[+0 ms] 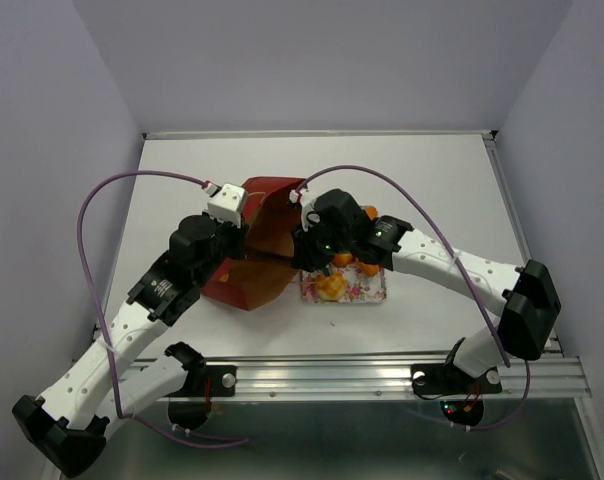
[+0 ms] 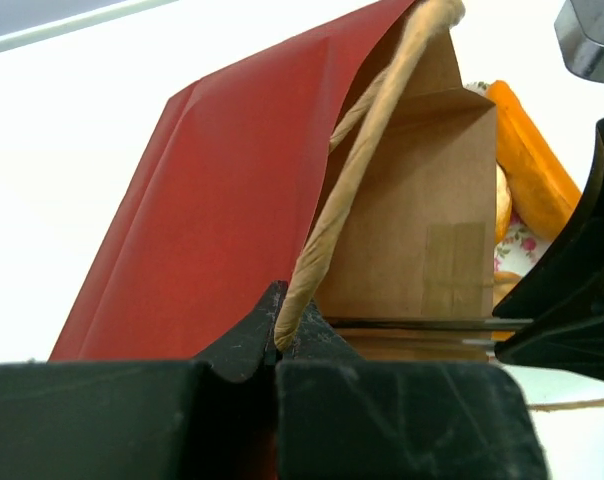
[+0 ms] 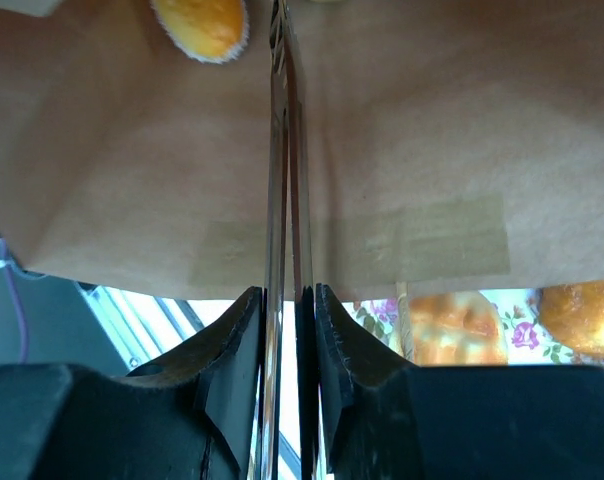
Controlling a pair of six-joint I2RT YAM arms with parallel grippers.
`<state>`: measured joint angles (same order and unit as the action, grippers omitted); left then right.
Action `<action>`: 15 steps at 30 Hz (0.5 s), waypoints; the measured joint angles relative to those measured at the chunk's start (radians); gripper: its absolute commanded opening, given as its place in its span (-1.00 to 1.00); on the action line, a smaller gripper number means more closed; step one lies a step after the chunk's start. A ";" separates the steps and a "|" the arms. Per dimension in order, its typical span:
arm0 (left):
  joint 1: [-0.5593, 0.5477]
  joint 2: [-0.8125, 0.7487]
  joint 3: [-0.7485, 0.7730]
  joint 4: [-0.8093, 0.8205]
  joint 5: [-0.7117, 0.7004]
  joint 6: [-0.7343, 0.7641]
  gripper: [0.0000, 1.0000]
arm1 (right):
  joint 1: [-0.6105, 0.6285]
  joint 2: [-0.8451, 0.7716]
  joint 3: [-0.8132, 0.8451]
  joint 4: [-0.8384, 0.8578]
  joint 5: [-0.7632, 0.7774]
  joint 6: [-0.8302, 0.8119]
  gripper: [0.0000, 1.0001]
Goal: Take the fake bread out of the paper bag
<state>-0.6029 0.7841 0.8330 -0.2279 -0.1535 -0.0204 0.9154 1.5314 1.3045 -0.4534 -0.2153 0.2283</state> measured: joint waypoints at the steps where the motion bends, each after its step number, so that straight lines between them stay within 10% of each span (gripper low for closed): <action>1: 0.000 0.000 0.000 -0.010 0.003 0.007 -1.00 | 0.000 0.000 -0.009 0.006 0.006 0.005 -0.32; 15: 0.000 0.000 0.000 -0.031 0.023 0.029 -1.00 | -0.004 0.068 -0.037 0.143 0.016 0.061 0.34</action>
<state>-0.6033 0.7845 0.8330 -0.2592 -0.1310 0.0082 0.9112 1.5997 1.2675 -0.3107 -0.1993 0.2890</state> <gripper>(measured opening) 0.059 0.662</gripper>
